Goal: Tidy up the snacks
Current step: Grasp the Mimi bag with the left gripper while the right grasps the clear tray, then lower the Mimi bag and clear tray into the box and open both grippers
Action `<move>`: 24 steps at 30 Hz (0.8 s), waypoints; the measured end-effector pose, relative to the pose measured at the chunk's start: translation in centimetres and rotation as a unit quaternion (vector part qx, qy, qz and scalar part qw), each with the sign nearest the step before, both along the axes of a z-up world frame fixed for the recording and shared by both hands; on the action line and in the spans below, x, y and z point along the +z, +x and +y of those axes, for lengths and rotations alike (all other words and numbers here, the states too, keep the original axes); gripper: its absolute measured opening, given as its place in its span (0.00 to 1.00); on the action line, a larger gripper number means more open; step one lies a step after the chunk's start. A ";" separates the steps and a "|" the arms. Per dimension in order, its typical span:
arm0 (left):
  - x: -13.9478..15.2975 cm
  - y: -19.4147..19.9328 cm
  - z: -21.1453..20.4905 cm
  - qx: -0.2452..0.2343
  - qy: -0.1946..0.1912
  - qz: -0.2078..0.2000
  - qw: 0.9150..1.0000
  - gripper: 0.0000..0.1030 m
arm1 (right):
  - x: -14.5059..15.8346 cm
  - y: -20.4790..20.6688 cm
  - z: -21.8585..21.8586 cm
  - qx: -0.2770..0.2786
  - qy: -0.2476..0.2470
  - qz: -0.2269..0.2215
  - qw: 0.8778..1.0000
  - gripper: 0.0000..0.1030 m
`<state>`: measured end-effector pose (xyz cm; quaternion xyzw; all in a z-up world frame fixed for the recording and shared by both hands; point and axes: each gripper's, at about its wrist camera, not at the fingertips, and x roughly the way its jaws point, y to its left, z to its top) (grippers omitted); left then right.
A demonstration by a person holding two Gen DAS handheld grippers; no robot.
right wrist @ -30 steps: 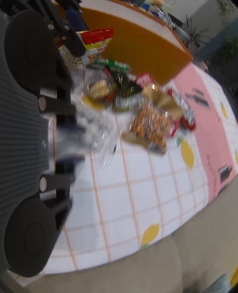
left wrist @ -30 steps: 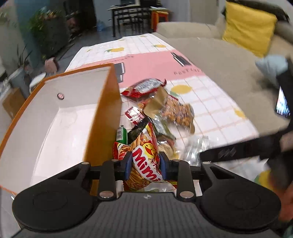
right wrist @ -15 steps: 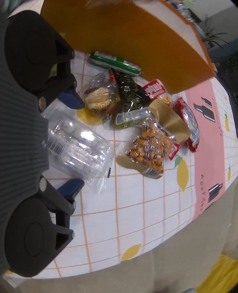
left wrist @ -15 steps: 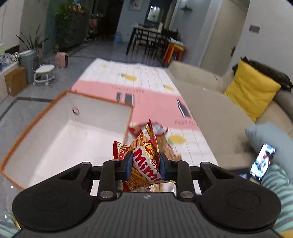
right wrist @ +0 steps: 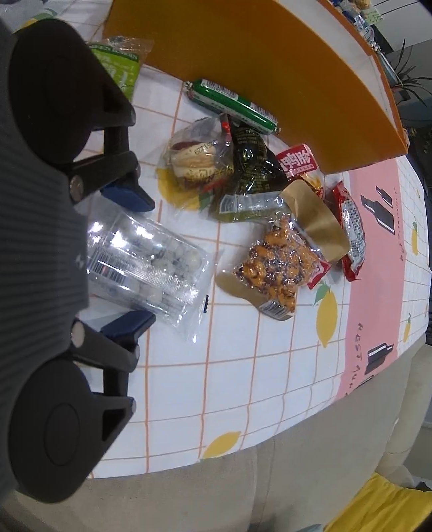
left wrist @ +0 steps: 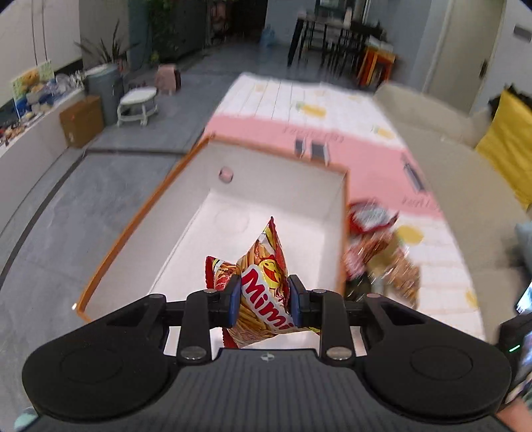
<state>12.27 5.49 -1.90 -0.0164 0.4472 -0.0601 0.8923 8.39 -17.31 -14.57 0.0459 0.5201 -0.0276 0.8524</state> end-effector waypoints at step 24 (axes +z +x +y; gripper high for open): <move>-5.9 2.7 1.6 -0.050 0.180 0.119 0.975 0.45 | 13.0 -1.5 3.6 0.095 0.136 -0.106 0.980 0.57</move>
